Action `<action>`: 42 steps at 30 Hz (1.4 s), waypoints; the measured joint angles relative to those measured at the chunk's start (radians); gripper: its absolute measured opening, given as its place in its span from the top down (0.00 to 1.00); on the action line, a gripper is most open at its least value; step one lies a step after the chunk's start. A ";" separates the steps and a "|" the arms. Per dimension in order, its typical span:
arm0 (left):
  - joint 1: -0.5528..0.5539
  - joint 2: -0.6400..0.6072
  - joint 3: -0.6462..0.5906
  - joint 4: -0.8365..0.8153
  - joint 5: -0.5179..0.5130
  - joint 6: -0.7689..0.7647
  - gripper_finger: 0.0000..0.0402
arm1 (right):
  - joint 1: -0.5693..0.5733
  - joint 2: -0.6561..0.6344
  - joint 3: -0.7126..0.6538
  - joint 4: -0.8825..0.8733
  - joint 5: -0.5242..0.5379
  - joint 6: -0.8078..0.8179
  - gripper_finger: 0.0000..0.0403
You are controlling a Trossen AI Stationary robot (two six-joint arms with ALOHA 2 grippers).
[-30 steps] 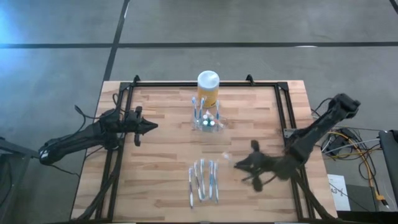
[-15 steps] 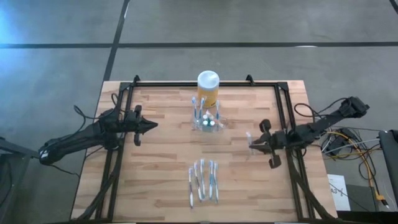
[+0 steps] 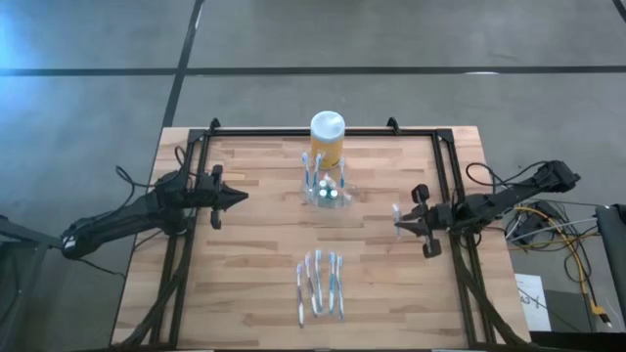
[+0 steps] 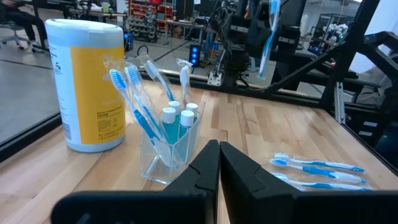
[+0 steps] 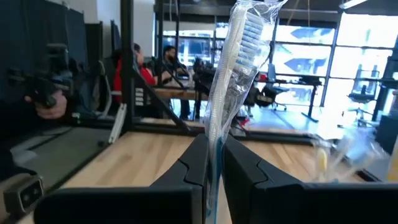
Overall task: Pick & Place toothbrushing station
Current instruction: Put the blue toothbrush into the transparent organizer
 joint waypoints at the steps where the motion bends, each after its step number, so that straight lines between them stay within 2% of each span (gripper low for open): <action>1: 0.000 0.000 0.000 0.000 0.000 0.000 0.96 | 0.000 0.001 -0.015 0.017 0.000 0.002 0.94; 4: 0.000 0.000 0.000 0.000 0.000 0.000 0.96 | 0.001 0.001 -0.069 0.081 0.000 0.006 0.94; 11: 0.000 0.000 0.000 0.000 -0.003 -0.008 0.96 | 0.001 0.001 -0.072 0.115 -0.003 -0.016 0.94; 15: 0.000 0.000 0.000 0.000 -0.005 -0.042 0.96 | -0.025 -0.004 -0.069 0.142 0.041 -0.027 0.94; 18: 0.000 0.000 0.000 0.000 -0.033 -0.051 0.96 | -0.062 0.003 0.004 0.097 0.026 -0.053 0.94; 21: 0.000 0.000 0.000 0.015 -0.105 -0.057 0.96 | -0.115 0.038 0.145 -0.066 0.000 -0.083 0.94; 23: 0.000 0.000 0.000 0.030 -0.135 -0.058 0.96 | -0.157 0.087 0.241 -0.158 -0.023 -0.090 0.94; 25: 0.001 0.000 0.000 0.045 -0.138 -0.056 0.96 | -0.203 0.148 0.316 -0.179 -0.056 -0.105 0.94; 31: 0.000 0.000 0.000 0.054 -0.138 -0.049 0.96 | -0.372 0.351 0.463 -0.095 -0.287 -0.144 0.94; 36: 0.000 0.000 0.000 0.052 -0.138 -0.048 0.96 | -0.504 0.563 0.477 0.137 -0.476 -0.092 0.94; 42: 0.000 0.000 0.000 0.046 -0.138 -0.047 0.96 | -0.584 0.830 0.424 0.490 -0.489 -0.056 0.94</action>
